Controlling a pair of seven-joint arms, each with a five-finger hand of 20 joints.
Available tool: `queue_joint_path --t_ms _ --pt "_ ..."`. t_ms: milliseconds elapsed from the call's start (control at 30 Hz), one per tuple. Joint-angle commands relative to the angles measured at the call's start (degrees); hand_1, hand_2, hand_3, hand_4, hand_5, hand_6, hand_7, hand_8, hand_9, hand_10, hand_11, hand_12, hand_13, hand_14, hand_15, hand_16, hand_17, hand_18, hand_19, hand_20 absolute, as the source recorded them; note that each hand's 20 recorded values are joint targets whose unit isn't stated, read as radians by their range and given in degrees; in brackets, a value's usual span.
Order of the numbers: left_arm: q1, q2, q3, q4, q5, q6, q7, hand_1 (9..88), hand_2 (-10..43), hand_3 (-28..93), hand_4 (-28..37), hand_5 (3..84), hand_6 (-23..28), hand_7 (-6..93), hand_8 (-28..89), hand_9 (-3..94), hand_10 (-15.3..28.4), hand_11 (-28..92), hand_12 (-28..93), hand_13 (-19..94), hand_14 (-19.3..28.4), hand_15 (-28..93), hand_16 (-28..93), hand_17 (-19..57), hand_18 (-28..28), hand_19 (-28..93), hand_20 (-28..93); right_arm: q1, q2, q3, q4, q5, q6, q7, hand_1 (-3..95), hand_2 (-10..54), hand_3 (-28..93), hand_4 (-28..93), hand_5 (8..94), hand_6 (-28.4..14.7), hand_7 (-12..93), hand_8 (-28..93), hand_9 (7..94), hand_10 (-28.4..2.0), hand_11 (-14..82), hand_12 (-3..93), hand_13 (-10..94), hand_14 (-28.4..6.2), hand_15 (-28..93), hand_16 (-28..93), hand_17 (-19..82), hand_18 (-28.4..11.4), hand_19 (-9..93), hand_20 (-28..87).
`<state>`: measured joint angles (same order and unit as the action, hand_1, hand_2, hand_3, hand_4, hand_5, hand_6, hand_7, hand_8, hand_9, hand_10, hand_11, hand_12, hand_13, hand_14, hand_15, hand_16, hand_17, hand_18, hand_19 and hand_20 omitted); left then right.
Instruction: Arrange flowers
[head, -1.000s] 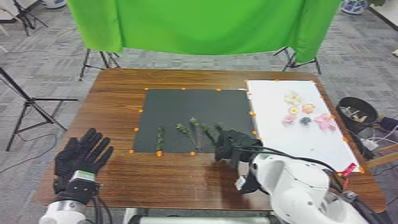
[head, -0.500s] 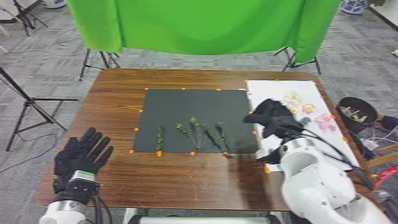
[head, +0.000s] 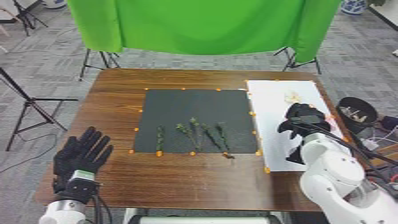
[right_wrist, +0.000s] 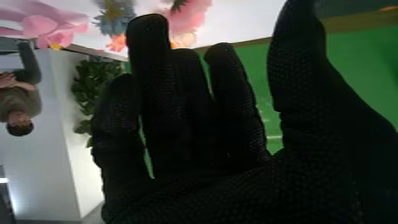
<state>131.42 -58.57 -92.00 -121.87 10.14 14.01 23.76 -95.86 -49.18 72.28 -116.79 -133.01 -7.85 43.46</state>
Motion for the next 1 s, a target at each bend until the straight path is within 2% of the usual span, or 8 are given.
queue_joint_path --t_ms 33,133,333,433,567,633,700,1000 --pt "0.0 -0.41 0.35 -0.30 -0.03 -0.48 -0.37 29.0 17.7 73 -28.1 41.5 9.9 18.4 -9 31.0 15.6 27 10 24 16.5 42 -9 -6.8 14.4 38 8 2.5 -0.9 -0.9 3.0 -1.4 1.8 -0.6 47.2 -9.5 82 -28 57.9 -3.5 16 -12 56.4 -13.1 9.8 13.6 61 -13.0 44 20 32 -22.9 85 34" --pt "0.5 -0.23 0.77 -0.80 -0.30 0.28 0.19 29.0 17.7 73 -28.1 41.5 9.8 18.4 -9 31.0 15.6 27 10 24 16.5 42 -9 -6.9 14.5 38 8 3.7 -1.5 -1.7 5.7 -1.2 3.3 -0.5 48.9 -9.5 81 -28 56.2 -3.2 16 -13 54.4 -12.9 9.6 13.0 61 -12.6 43 22 32 -22.8 86 34" --pt "0.2 -0.07 0.77 -0.70 -0.02 -0.30 -0.33 29.0 17.6 73 -28.1 41.3 9.8 18.4 -9 30.3 15.6 27 10 24 16.5 42 -10 -6.8 14.5 38 8 6.9 -2.1 -3.8 11.2 1.5 0.4 0.9 52.0 -9.5 80 -28 55.7 -3.0 16 -13 54.1 -12.7 9.3 11.8 62 -11.8 40 28 32 -22.4 86 33" --pt "-0.1 0.08 0.69 -0.64 1.28 -0.77 -0.72 29.1 17.6 73 -28.1 41.3 9.8 18.4 -9 30.3 15.5 27 10 24 16.5 42 -10 -6.8 14.5 38 8 6.7 -2.1 -3.9 11.9 2.5 -0.7 1.2 54.6 -8.7 78 -28 57.3 -1.9 16 -13 56.8 -12.0 9.6 11.8 63 -11.1 37 31 33 -22.0 86 33" --pt "-1.3 0.09 1.14 -0.10 2.88 -0.55 -0.76 29.0 17.6 73 -28.1 41.3 9.7 18.3 -9 30.8 15.1 27 10 24 16.4 42 -9 -6.8 14.5 38 8 5.1 -2.4 -3.9 11.5 2.4 2.6 1.4 56.4 -7.8 72 -28 69.2 -1.1 20 -4 67.4 -11.6 11.3 13.8 67 -10.0 35 34 33 -21.6 85 33" --pt "-1.8 -0.04 1.52 0.05 2.10 -0.81 -0.62 29.1 17.6 73 -28.1 41.3 9.7 18.4 -9 30.9 15.0 27 10 24 16.4 42 -9 -6.8 14.5 38 8 4.8 -2.4 -4.5 11.7 1.3 4.3 1.3 56.7 -7.8 70 -28 73.6 -0.7 24 -1 71.6 -11.5 12.1 15.1 68 -9.9 37 33 33 -21.3 85 34" --pt "-2.3 -0.26 1.87 0.15 2.66 -0.98 -0.91 29.0 17.6 73 -28.1 41.4 9.7 18.4 -9 31.1 14.9 27 10 24 16.4 42 -9 -6.8 14.4 38 8 4.2 -2.4 -4.5 11.2 1.1 5.1 0.9 57.3 -7.9 69 -28 75.6 -0.1 27 0 76.1 -11.1 10.0 20.7 70 -9.4 38 34 34 -21.3 85 34" --pt "-3.0 -0.67 2.56 0.34 2.30 -0.94 -0.57 29.1 17.6 73 -28.1 41.5 9.7 18.5 -9 31.1 15.2 27 10 24 16.3 42 -9 -6.8 14.4 38 8 3.9 -1.0 -5.0 6.9 -3.1 13.6 -1.1 60.9 -8.8 67 -28 77.6 0.3 31 4 82.2 -10.3 6.2 28.6 72 -8.2 38 38 33 -20.5 85 36"
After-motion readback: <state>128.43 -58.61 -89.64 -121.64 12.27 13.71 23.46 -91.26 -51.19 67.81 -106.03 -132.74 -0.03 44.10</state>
